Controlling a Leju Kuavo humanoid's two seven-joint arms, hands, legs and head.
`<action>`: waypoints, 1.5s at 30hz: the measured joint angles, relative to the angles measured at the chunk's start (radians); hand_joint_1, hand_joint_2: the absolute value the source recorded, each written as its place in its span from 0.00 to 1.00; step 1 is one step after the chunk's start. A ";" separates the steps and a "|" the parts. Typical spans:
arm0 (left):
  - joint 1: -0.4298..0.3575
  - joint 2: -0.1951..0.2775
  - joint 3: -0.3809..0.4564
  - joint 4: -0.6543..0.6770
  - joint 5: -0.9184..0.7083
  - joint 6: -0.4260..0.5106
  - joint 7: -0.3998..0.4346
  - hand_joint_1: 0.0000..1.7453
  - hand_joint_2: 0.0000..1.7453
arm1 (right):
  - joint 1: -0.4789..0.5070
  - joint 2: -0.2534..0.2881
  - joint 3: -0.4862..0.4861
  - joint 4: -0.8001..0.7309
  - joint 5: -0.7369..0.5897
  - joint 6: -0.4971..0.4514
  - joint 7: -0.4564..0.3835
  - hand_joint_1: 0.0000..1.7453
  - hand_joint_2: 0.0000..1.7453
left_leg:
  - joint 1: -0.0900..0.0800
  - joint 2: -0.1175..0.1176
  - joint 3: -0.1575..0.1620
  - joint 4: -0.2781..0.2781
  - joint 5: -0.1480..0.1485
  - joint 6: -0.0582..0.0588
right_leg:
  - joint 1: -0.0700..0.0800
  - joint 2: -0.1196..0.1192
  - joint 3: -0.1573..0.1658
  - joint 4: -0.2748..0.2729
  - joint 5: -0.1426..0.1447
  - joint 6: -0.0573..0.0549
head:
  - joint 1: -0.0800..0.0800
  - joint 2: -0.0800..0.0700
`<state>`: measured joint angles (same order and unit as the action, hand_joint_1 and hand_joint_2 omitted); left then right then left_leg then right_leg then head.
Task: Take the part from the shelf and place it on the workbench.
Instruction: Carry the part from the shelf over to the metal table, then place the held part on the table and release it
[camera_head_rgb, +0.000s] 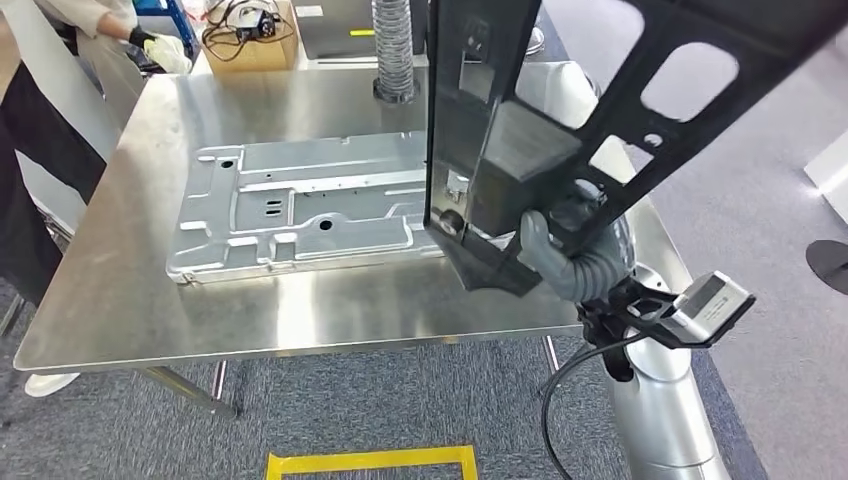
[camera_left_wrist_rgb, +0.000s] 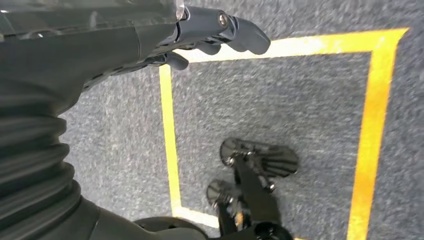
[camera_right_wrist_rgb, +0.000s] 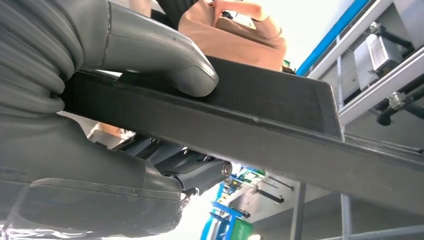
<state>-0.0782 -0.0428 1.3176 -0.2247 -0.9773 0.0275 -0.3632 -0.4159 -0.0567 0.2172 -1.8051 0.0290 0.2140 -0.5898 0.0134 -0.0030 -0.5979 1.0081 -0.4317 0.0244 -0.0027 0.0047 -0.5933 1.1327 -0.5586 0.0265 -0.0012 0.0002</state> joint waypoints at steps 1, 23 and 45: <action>-0.001 0.000 0.000 0.000 0.000 0.000 0.000 0.00 1.00 | -0.001 -0.001 0.000 0.000 -0.001 0.000 0.000 1.00 1.00 | 0.000 0.000 0.005 0.000 -0.006 0.002 | -0.002 0.000 -0.047 0.073 -0.024 0.003 | 0.002 0.000; 0.001 0.006 0.001 0.000 0.002 -0.004 -0.010 0.00 1.00 | 0.001 -0.007 -0.007 0.003 0.062 -0.051 0.018 1.00 1.00 | -0.005 -0.002 -0.036 0.050 0.021 -0.040 | 0.005 0.002 0.074 -0.145 0.074 -0.043 | -0.010 0.000; -0.017 0.007 0.001 0.000 -0.019 0.011 -0.022 0.00 1.00 | -0.597 0.071 0.195 0.878 1.307 -0.486 0.419 1.00 1.00 | -0.001 -0.004 -0.001 0.072 -0.079 -0.050 | -0.007 0.004 -0.024 -0.137 0.147 -0.042 | 0.001 0.000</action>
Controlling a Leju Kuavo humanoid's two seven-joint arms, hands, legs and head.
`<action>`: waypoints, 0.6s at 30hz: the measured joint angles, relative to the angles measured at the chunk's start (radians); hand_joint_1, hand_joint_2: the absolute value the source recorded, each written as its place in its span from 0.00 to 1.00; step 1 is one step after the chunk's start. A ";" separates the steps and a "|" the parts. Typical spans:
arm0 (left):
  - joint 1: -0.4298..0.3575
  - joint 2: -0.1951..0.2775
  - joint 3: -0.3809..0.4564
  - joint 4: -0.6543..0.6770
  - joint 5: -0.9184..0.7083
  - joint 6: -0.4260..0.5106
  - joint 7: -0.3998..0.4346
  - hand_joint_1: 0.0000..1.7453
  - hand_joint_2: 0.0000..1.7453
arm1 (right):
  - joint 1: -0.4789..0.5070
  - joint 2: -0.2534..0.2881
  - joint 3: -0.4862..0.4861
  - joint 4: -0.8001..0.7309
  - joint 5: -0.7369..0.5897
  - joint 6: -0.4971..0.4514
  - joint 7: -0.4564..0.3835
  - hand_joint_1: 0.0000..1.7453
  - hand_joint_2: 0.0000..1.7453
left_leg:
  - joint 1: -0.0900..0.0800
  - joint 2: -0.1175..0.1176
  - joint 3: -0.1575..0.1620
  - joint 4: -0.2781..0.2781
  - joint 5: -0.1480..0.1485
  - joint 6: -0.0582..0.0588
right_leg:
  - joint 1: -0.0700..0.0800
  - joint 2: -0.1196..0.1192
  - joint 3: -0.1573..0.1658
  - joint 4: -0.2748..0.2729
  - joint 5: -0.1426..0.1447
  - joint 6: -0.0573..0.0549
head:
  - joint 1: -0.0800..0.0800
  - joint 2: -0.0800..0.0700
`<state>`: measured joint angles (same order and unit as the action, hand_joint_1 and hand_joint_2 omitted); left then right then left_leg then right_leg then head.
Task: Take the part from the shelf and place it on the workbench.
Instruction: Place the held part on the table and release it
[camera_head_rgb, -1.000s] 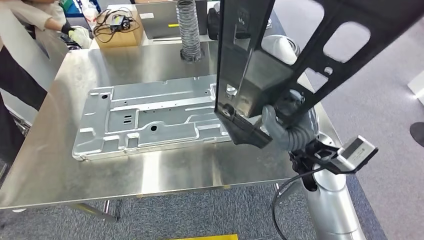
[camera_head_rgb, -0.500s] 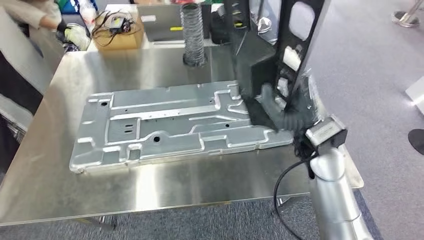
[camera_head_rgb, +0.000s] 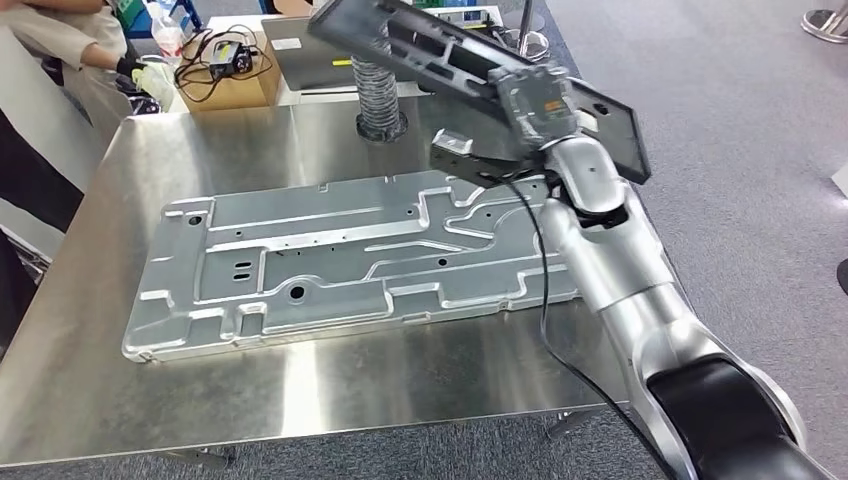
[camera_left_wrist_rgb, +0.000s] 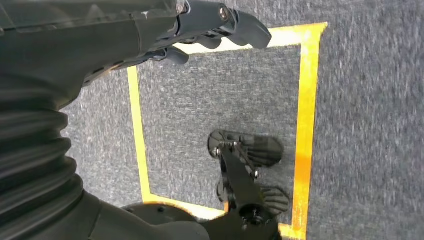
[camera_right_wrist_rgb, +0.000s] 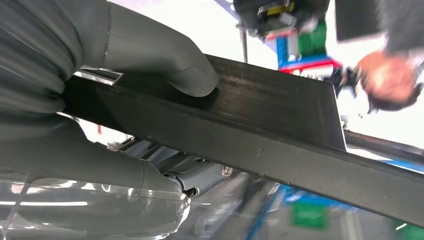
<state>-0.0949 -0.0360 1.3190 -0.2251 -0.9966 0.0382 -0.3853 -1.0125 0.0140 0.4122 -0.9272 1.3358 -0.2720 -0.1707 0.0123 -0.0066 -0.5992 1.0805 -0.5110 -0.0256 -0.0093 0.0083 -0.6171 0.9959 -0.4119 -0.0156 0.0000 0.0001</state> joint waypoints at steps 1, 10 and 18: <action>-0.001 0.000 0.000 0.000 0.000 0.000 0.000 0.00 1.00 | -0.028 0.030 0.036 0.071 0.042 0.008 -0.001 1.00 1.00 | 0.000 0.000 -0.033 0.067 -0.029 -0.003 | 0.002 0.000 0.003 0.000 -0.003 -0.005 | 0.000 0.000; 0.001 0.000 0.002 0.000 0.008 -0.001 -0.009 0.00 1.00 | -0.064 0.216 0.277 0.395 0.158 0.009 -0.050 1.00 1.00 | -0.006 0.000 -0.023 -0.062 0.099 0.014 | 0.021 0.001 0.042 0.011 -0.046 -0.005 | 0.000 0.000; 0.002 -0.004 0.002 0.000 -0.007 -0.002 -0.023 0.00 1.00 | -0.030 0.260 0.329 0.454 0.068 -0.042 -0.099 1.00 1.00 | 0.003 0.001 -0.008 -0.076 0.088 0.040 | 0.010 -0.002 -0.094 0.277 -0.168 0.031 | 0.006 0.000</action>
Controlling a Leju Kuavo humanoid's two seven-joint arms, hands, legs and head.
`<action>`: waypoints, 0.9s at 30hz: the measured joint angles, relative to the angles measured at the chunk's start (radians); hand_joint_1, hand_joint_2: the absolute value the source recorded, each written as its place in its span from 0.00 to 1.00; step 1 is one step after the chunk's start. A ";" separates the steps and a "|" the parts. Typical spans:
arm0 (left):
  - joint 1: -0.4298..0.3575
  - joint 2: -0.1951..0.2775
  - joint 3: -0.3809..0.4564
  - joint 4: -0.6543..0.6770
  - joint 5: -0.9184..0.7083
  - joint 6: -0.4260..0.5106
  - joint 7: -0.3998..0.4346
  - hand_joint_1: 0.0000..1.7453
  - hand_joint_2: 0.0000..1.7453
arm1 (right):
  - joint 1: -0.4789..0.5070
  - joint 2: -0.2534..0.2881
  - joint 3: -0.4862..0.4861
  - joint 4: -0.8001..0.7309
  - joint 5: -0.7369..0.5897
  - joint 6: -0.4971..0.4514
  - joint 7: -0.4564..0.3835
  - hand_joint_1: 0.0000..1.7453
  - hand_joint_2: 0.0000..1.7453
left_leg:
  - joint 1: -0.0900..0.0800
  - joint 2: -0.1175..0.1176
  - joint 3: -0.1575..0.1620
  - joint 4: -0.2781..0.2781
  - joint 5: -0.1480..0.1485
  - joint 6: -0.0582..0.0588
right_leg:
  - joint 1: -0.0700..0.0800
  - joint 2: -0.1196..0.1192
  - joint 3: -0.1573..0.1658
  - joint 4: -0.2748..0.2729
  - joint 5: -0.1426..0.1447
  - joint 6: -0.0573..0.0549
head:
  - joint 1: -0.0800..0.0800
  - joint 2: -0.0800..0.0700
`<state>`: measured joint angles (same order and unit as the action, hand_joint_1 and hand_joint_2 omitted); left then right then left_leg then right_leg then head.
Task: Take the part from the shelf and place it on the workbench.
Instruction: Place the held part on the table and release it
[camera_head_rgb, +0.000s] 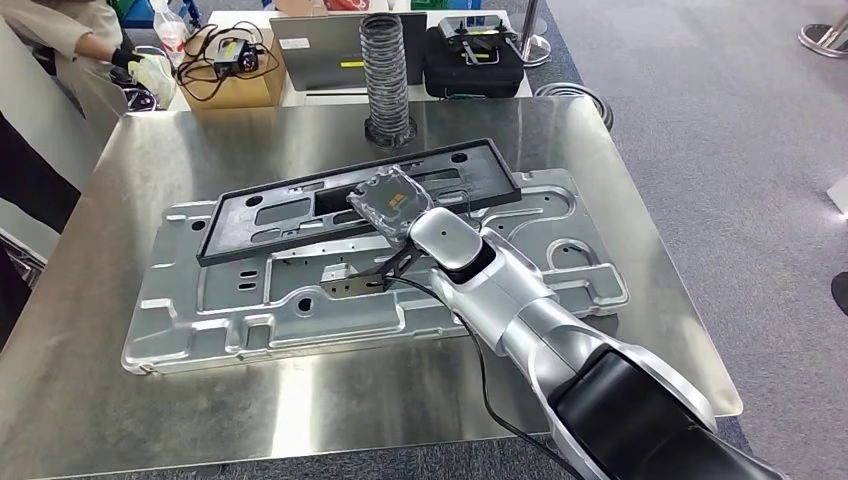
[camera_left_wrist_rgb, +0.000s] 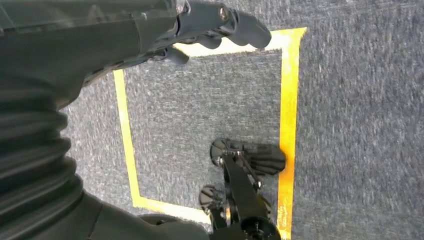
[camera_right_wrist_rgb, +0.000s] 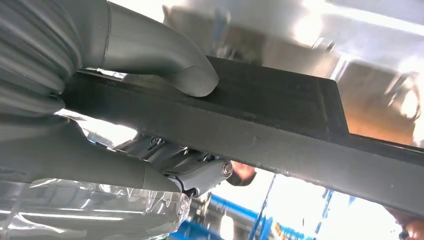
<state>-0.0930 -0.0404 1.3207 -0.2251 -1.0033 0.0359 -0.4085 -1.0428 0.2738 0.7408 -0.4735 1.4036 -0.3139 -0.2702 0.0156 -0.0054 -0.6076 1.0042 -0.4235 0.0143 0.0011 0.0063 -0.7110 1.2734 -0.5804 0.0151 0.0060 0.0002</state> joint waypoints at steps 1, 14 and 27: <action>0.001 0.000 0.000 0.000 -0.003 0.000 -0.005 0.00 1.00 | 0.009 -0.001 0.001 0.004 -0.014 -0.001 -0.002 1.00 1.00 | 0.000 -0.001 0.002 0.001 -0.002 0.001 | -0.002 0.000 -0.024 0.034 0.001 0.001 | 0.000 0.000; 0.004 -0.004 -0.003 0.001 -0.008 -0.013 -0.045 0.00 1.00 | 0.058 -0.024 -0.026 0.054 -0.151 -0.027 -0.018 0.00 0.00 | -0.002 0.001 -0.057 0.166 -0.111 -0.041 | -0.004 -0.004 0.102 -0.289 0.171 -0.042 | -0.006 0.000; 0.003 -0.004 -0.003 0.001 -0.009 0.008 -0.051 0.00 0.00 | 0.091 -0.033 -0.083 0.064 -0.235 -0.031 -0.076 0.00 0.00 | 0.009 -0.002 0.005 0.019 -0.016 -0.015 | -0.005 0.002 0.079 -0.216 0.122 0.001 | -0.004 0.000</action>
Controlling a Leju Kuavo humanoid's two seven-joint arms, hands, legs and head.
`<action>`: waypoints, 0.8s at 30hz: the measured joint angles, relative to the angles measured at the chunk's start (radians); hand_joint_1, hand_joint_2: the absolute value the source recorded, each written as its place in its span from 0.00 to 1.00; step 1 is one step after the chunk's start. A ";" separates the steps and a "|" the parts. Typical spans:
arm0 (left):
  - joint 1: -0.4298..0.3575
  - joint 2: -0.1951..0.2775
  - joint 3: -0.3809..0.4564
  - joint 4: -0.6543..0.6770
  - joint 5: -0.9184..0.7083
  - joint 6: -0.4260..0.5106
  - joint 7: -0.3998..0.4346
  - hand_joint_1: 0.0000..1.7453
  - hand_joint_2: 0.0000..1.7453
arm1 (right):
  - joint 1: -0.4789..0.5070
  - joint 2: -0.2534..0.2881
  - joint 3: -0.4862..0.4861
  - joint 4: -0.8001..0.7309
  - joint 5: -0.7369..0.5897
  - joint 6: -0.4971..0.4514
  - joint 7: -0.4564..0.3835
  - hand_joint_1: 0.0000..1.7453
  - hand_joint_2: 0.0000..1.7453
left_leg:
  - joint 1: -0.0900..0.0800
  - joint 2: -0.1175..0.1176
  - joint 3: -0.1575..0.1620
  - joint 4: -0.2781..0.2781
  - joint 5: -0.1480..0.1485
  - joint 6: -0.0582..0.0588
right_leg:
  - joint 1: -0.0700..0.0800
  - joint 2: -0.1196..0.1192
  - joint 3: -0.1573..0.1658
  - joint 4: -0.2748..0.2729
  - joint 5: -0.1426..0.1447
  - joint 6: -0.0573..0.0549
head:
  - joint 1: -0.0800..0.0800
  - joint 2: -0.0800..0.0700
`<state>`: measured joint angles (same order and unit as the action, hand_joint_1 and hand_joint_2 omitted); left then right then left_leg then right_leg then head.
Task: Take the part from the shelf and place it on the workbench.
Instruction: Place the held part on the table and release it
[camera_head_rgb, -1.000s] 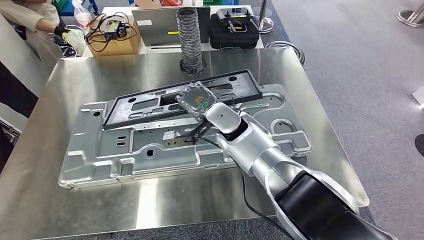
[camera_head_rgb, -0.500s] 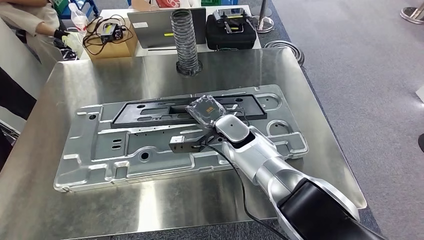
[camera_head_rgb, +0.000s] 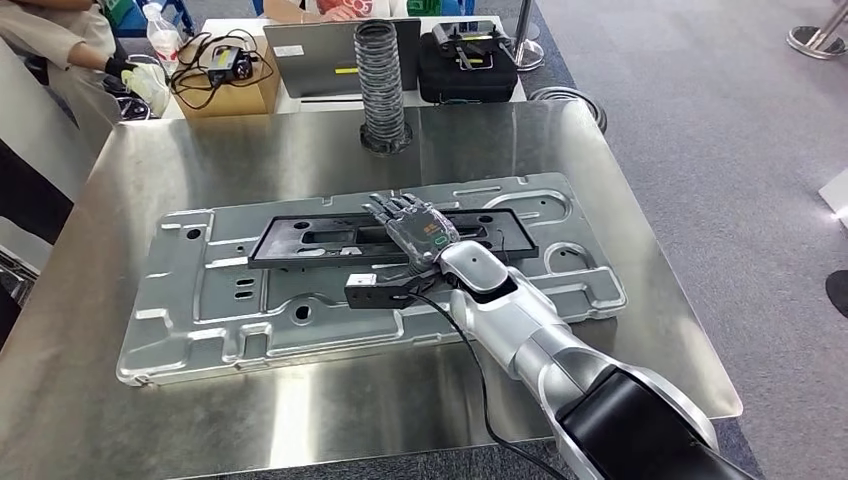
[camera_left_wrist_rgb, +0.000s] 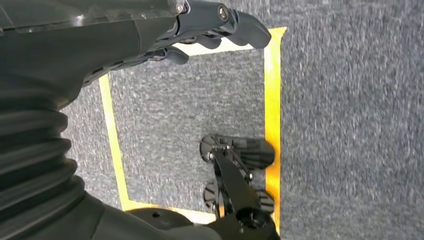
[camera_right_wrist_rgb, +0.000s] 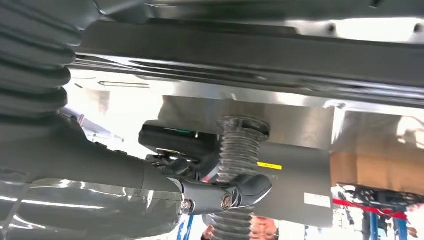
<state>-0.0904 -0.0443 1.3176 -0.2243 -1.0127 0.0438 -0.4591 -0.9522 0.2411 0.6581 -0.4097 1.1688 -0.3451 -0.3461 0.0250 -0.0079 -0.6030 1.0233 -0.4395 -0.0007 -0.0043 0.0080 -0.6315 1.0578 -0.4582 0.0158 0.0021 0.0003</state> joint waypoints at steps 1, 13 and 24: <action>-0.001 0.000 0.000 0.000 -0.001 0.002 0.002 0.00 0.00 | 0.000 0.000 -0.003 -0.001 -0.011 0.001 -0.010 0.00 0.00 | 0.001 0.001 0.000 -0.001 0.001 0.005 | -0.002 -0.001 -0.021 0.049 -0.029 0.005 | 0.001 0.000; 0.001 -0.001 0.005 0.000 0.032 -0.017 -0.055 0.00 0.00 | 0.098 0.011 -0.266 -0.350 -0.972 0.477 -0.287 0.00 0.00 | -0.009 0.000 -0.002 -0.004 0.003 -0.014 | 0.009 -0.006 0.027 -0.041 0.017 -0.025 | 0.002 0.000; 0.016 -0.001 0.037 0.000 0.073 0.007 -0.068 0.00 0.00 | 0.369 -0.085 -0.531 -1.213 -1.132 0.266 -0.345 0.00 0.00 | -0.002 0.002 0.020 0.065 -0.059 -0.030 | 0.001 -0.017 0.033 -0.048 0.029 -0.029 | -0.004 0.000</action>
<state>-0.0742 -0.0453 1.3541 -0.2243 -0.9400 0.0507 -0.5274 -0.5835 0.1565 0.1271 -1.6222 0.0369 -0.0788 -0.6912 0.0230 -0.0057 -0.5826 1.0879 -0.4985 -0.0306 -0.0037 -0.0091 -0.5987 1.0101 -0.4290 -0.0129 -0.0017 0.0001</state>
